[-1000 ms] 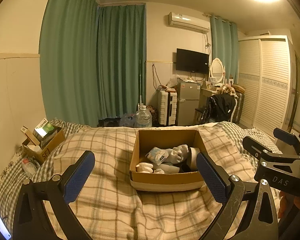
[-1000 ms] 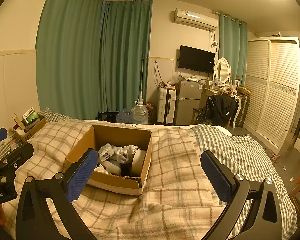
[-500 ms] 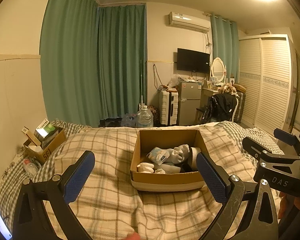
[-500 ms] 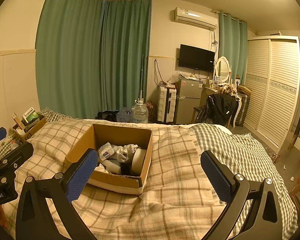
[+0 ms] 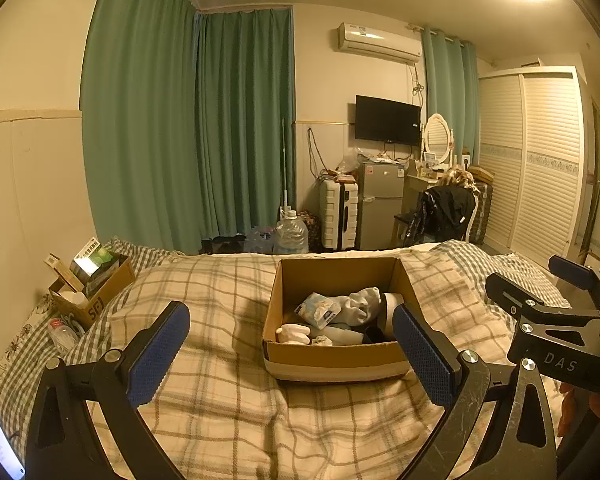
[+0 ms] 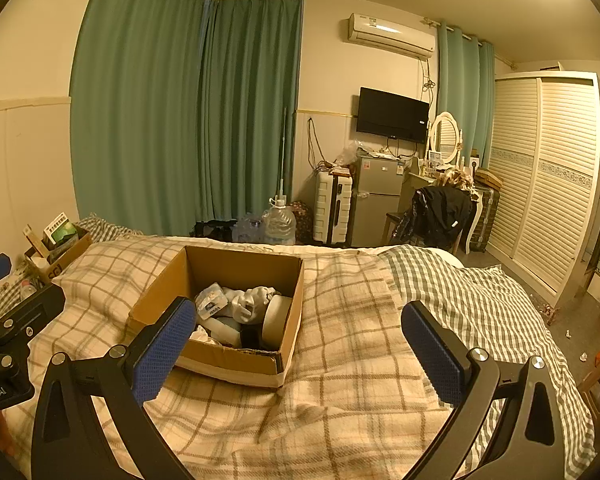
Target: Organize objects
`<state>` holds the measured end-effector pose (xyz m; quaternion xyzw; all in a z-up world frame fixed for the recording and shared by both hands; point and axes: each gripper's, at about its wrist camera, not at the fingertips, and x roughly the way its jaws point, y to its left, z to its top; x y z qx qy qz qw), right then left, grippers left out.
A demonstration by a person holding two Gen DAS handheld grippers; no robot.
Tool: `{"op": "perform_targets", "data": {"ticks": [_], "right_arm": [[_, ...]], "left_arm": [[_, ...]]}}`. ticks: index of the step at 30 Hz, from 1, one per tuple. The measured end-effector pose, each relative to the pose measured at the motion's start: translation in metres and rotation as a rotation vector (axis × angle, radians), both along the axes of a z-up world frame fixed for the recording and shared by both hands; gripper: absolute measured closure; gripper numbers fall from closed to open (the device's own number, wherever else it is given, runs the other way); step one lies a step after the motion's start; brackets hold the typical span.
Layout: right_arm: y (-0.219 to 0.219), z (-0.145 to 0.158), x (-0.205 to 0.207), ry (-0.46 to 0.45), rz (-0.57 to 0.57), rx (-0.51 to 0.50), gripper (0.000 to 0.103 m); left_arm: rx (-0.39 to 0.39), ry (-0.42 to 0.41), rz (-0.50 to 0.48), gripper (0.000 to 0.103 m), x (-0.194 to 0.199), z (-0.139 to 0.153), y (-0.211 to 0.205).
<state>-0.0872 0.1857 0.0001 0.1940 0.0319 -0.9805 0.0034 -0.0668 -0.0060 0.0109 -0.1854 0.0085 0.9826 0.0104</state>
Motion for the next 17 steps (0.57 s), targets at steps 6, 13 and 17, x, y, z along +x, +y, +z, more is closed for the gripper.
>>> {"op": "perform_targets", "data": {"ticks": [6,13,17], "right_arm": [[-0.0009,-0.0013,0.0003,-0.003,0.002,0.003,0.001],[-0.0018,-0.0022,0.0002,-0.004,0.002,0.004,0.000],[-0.0016,-0.0024,0.0007,-0.006,0.001,0.004,0.000]], "left_arm": [[-0.001,0.000,0.000,0.000,0.0001,0.0001,0.0001],[-0.007,0.000,-0.001,0.000,-0.0001,-0.0003,-0.0021],[-0.021,0.002,-0.003,0.000,-0.0010,-0.0007,-0.0006]]}}
